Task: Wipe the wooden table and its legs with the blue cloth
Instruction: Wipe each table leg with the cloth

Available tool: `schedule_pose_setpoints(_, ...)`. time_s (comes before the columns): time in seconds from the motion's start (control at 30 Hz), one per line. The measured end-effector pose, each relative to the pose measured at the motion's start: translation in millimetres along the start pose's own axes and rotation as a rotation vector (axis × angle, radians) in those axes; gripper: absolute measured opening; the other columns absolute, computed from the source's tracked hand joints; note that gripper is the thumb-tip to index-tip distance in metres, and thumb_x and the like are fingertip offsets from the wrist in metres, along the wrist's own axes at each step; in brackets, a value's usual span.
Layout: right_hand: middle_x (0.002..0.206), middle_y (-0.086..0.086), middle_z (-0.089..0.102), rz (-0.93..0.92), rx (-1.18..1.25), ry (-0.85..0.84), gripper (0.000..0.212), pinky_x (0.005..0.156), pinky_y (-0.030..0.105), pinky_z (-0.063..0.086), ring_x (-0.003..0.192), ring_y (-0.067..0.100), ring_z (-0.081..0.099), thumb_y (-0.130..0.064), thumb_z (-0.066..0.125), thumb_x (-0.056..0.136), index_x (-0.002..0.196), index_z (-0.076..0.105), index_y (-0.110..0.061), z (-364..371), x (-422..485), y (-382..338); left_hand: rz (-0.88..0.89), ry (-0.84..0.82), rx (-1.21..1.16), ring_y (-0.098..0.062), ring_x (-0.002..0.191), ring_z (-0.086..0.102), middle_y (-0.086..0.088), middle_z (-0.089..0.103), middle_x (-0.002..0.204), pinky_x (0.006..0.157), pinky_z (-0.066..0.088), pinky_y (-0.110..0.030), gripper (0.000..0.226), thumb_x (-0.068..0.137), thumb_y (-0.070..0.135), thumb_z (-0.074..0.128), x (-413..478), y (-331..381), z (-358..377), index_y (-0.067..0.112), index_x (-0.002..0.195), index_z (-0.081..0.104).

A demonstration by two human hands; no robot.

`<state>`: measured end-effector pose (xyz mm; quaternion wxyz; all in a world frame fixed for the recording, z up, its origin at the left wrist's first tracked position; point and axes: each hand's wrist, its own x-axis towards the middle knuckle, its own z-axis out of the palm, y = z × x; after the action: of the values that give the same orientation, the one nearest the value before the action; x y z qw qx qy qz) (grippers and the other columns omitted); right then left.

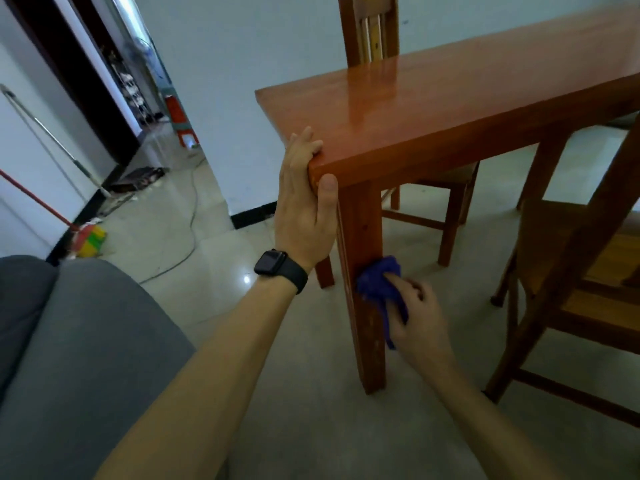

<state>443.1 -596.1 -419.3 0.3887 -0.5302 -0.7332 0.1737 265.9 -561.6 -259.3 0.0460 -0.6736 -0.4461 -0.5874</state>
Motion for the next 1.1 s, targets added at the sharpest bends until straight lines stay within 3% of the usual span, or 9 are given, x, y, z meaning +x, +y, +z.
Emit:
schedule_pose_setpoints(0.1,0.138,0.006,0.040,-0.152,0.147,0.321,0.052,0.085,0.007,0.035,0.106,0.000,0.041,-0.019,0.061,0.094,0.143,0.044,-0.022,-33.6,25.9,-43.6,-0.079,0.023,-0.049,-0.020,0.148,0.025,-0.010,0.026,0.160,0.119,0.031,-0.044,0.063,0.103,0.052,0.026,-5.6,10.0,-0.8,0.009,0.149,0.029)
schedule_pose_setpoints(0.17,0.138,0.005,0.039,-0.269,0.145,0.371,0.051,0.093,0.011,0.039,0.113,0.003,0.042,-0.019,0.060,0.095,0.143,0.044,-0.022,-33.8,38.9,-55.3,-0.159,0.044,-0.145,-0.010,0.149,0.023,0.000,0.019,0.162,0.118,0.029,-0.030,0.058,0.105,0.043,0.029,-16.0,15.2,3.5,0.016,0.155,0.017)
schedule_pose_setpoints(0.23,0.139,0.006,0.040,-0.313,0.063,0.273,0.049,0.097,0.026,0.047,0.117,0.015,0.048,-0.020,0.059,0.093,0.140,0.046,-0.023,-12.9,38.2,-50.2,-0.278,-0.018,-0.217,-0.005,0.147,0.025,0.012,0.019,0.161,0.114,0.030,-0.020,0.057,0.106,0.037,0.030,-34.8,13.8,5.2,0.023,0.158,0.008)
schedule_pose_setpoints(0.33,0.135,0.011,0.048,-0.237,-0.100,0.042,0.043,0.090,0.040,0.053,0.110,0.028,0.056,-0.022,0.058,0.089,0.132,0.054,-0.023,41.9,7.7,-5.6,-0.588,-0.236,-0.225,-0.008,0.144,0.032,0.014,0.028,0.160,0.115,0.032,-0.035,0.063,0.099,0.059,0.031,-73.6,-12.2,6.1,0.038,0.156,0.016)
schedule_pose_setpoints(0.47,0.137,0.007,0.047,0.194,-0.096,-0.273,0.039,0.085,0.020,0.039,0.106,0.020,0.056,-0.023,0.051,0.099,0.138,0.052,-0.029,67.0,-39.7,52.8,-0.760,-0.496,-0.230,-0.010,0.138,0.042,0.012,0.042,0.153,0.116,0.034,-0.051,0.075,0.087,0.077,0.038,-105.8,-43.1,8.6,0.044,0.153,0.024)
schedule_pose_setpoints(0.63,0.132,-0.002,0.047,0.145,-0.030,0.101,0.047,0.077,0.010,0.036,0.091,0.000,0.048,-0.031,0.058,0.096,0.141,0.046,-0.032,40.4,-29.9,30.3,-0.787,-0.538,-0.337,-0.011,0.126,0.054,0.009,0.054,0.141,0.110,0.043,-0.047,0.077,0.081,0.077,0.049,-114.6,-62.5,23.3,0.042,0.148,0.033)
schedule_pose_setpoints(0.77,0.132,0.005,0.045,-0.066,-0.001,0.415,0.048,0.087,0.009,0.038,0.101,0.008,0.051,-0.020,0.065,0.091,0.137,0.051,-0.024,10.2,6.7,-12.6,-0.819,-0.486,-0.417,-0.011,0.113,0.064,0.008,0.063,0.126,0.103,0.050,-0.046,0.053,0.081,0.069,0.057,-116.9,-70.8,25.7,0.051,0.130,0.047)
schedule_pose_setpoints(0.93,0.125,0.015,0.055,-0.302,-0.261,0.471,0.040,0.084,0.030,0.051,0.104,0.027,0.056,-0.025,0.053,0.095,0.133,0.060,-0.017,21.3,21.2,-37.9,-0.874,-0.516,-0.511,-0.018,0.110,0.066,0.005,0.070,0.116,0.103,0.048,-0.052,0.064,0.075,0.061,0.068,-107.7,-88.7,23.8,0.038,0.133,0.052)
schedule_pose_setpoints(1.1,0.122,0.014,0.053,-0.228,-0.445,0.401,0.044,0.072,0.034,0.055,0.098,0.032,0.059,-0.013,0.060,0.087,0.131,0.060,-0.017,78.4,-8.2,-3.6,-0.865,-0.553,-0.500,-0.013,0.107,0.065,0.007,0.070,0.115,0.102,0.048,-0.049,0.062,0.075,0.062,0.067,-105.2,-98.1,21.4,0.039,0.131,0.053)
